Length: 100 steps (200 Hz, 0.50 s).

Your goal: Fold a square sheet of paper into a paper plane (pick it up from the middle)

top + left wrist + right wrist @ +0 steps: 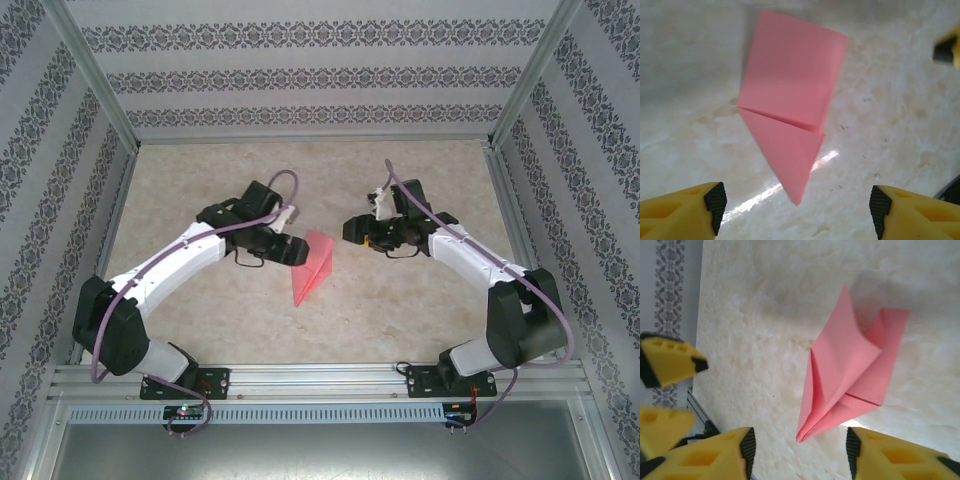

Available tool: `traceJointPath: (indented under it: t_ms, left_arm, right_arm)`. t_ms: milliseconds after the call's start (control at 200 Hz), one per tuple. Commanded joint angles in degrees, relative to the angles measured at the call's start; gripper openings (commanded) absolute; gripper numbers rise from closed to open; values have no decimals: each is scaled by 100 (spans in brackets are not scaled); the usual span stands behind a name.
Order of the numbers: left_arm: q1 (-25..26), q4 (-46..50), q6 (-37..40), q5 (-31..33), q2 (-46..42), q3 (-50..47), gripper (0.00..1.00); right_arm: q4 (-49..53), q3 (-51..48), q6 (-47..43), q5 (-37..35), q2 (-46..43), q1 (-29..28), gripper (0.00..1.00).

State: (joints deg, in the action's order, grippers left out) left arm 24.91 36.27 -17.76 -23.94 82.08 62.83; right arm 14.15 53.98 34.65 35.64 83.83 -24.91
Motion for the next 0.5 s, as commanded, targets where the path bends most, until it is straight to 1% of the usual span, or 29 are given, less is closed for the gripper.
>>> traceJointPath:
  t_ms: [0, 75, 145, 205, 305, 410, 495]
  left_arm:
    - [-460, -937, -541, -475, -257, -428, 78]
    - [-768, -1356, -814, -661, -311, -758, 77]
    - [-903, -1736, -1026, -884, -302, -1069, 76]
    - [-954, -1864, -1103, -943, -262, -1225, 76]
    - [-1025, -2065, -1250, -905, -264, -1478, 76]
    - [-1082, -2087, -1298, -676, -290, -1644, 75]
    - [-1093, -2104, -1309, -671, -215, -1699, 75]
  right_arm:
    - [-349, -32, 584, -612, 21, -498, 44]
    - [-447, 27, 735, -838, 163, -806, 41]
    - [-516, 165, 842, -977, 395, -1054, 37]
    - [-579, 316, 921, -999, 648, -1260, 33]
    - [-614, 525, 1018, -1103, 1068, -1571, 31]
    - [-659, 607, 1114, -1180, 1438, -1821, 26]
    - [-561, 692, 1061, -1330, 1667, -1926, 24]
